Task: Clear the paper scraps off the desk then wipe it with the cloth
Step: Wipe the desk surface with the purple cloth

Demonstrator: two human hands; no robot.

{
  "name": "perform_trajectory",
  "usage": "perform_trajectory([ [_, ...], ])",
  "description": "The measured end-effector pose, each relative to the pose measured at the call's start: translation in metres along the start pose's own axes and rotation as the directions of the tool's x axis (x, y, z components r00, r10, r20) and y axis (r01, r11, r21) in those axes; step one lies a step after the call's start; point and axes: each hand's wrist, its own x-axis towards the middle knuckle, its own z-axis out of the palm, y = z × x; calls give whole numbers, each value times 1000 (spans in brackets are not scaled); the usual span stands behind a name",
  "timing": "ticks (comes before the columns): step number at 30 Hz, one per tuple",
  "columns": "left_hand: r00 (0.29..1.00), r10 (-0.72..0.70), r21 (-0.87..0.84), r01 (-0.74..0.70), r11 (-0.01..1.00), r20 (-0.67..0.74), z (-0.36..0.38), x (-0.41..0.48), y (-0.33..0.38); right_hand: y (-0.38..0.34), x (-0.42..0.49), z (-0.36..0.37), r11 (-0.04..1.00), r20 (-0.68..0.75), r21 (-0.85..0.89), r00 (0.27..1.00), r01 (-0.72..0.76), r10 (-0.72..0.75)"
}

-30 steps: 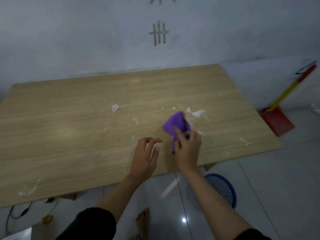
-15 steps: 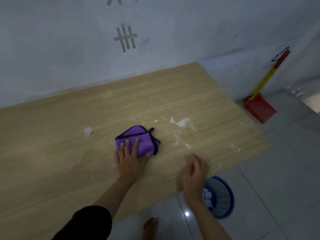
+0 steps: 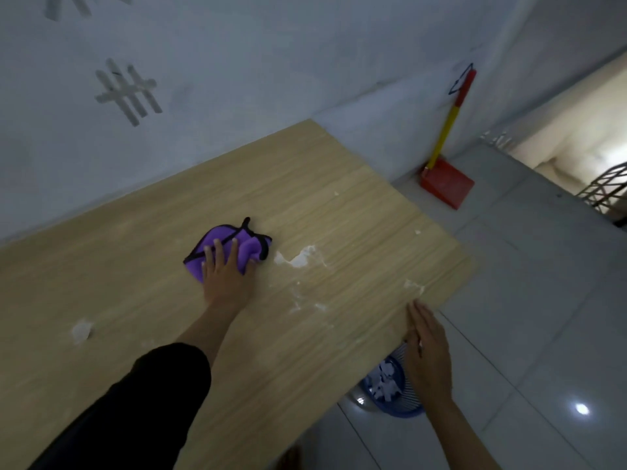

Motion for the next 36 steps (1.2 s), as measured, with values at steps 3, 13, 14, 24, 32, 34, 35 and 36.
perform_trajectory([
  [3, 989, 139, 7, -140, 990, 44, 10, -1, 37, 3, 0, -1, 1000, -32, 27, 999, 2, -1],
  [13, 962, 272, -9, -272, 962, 33, 37, -22, 80, 26, 19, -23, 956, 60, -287, 995, -55, 75],
  [14, 966, 254, -35, -253, 967, 40, 39, -24, 82, 31, 20, -27, 954, 105, -298, 993, -13, 46],
  [24, 963, 264, -195, -271, 943, -58, 71, -115, 134, 52, 25, -57, 985, 300, -123, 951, 122, -81],
  [32, 956, 290, -233, -294, 927, -51, 104, -178, 188, 49, 46, -91, 999, 377, 46, 926, -18, -1],
  [34, 951, 305, -234, -306, 923, -41, 109, -193, 203, 49, 48, -99, 997, 374, 69, 927, -32, 4],
  [35, 950, 309, -242, -308, 920, -35, 111, -199, 210, 49, 49, -103, 996, 367, 81, 930, -44, 11],
  [36, 949, 315, -260, -311, 914, -26, 113, -204, 217, 50, 49, -106, 994, 360, 91, 933, -57, 21],
])
